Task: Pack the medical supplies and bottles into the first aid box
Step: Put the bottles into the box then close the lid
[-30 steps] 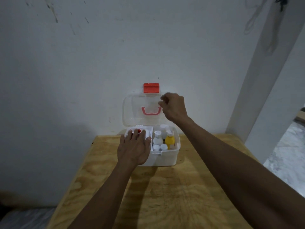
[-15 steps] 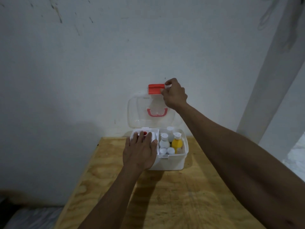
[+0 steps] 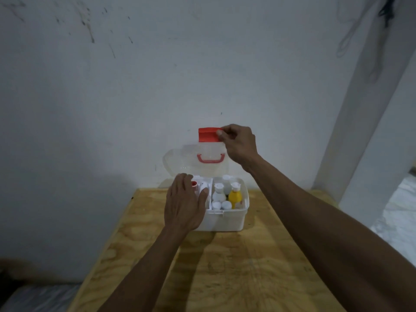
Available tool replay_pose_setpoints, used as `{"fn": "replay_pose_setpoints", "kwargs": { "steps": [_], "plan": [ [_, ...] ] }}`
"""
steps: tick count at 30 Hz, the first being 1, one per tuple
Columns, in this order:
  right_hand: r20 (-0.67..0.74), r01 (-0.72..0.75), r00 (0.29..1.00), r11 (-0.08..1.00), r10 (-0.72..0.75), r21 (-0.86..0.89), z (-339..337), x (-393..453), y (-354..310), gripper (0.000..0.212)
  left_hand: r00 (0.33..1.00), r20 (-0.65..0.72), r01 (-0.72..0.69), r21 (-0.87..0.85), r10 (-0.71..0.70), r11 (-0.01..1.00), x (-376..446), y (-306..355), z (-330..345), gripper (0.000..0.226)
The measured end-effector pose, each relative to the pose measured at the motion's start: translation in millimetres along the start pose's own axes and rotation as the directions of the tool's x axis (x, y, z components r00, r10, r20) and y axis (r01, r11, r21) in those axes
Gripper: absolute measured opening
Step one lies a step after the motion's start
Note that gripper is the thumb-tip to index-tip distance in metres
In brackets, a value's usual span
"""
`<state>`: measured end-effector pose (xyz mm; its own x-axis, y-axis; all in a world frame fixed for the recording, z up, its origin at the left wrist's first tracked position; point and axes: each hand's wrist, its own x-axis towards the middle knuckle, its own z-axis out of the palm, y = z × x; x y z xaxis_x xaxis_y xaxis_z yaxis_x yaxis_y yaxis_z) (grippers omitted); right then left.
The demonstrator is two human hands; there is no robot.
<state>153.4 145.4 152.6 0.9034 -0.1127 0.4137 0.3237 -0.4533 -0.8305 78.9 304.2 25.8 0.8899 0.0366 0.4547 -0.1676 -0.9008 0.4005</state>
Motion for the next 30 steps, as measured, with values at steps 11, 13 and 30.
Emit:
{"fn": "replay_pose_setpoints", "kwargs": {
  "steps": [11, 13, 30],
  "plan": [
    [0.205, 0.18, 0.964, 0.983, -0.171, -0.028, -23, -85, 24, 0.014, 0.955, -0.298, -0.06, -0.186, 0.002, 0.981, -18, -3, -30, 0.046],
    [0.257, 0.195, 0.95, 0.98, -0.178, -0.042, -25, -99, 33, 0.014, 0.969, -0.238, -0.11, -0.176, 0.066, 0.978, -21, -7, -34, 0.047],
    [0.377, 0.248, 0.915, 0.938, -0.145, -0.243, -33, -135, 37, 0.039, 0.994, 0.07, -0.076, -0.052, 0.08, 0.996, -31, -19, -32, 0.058]
  ]
}}
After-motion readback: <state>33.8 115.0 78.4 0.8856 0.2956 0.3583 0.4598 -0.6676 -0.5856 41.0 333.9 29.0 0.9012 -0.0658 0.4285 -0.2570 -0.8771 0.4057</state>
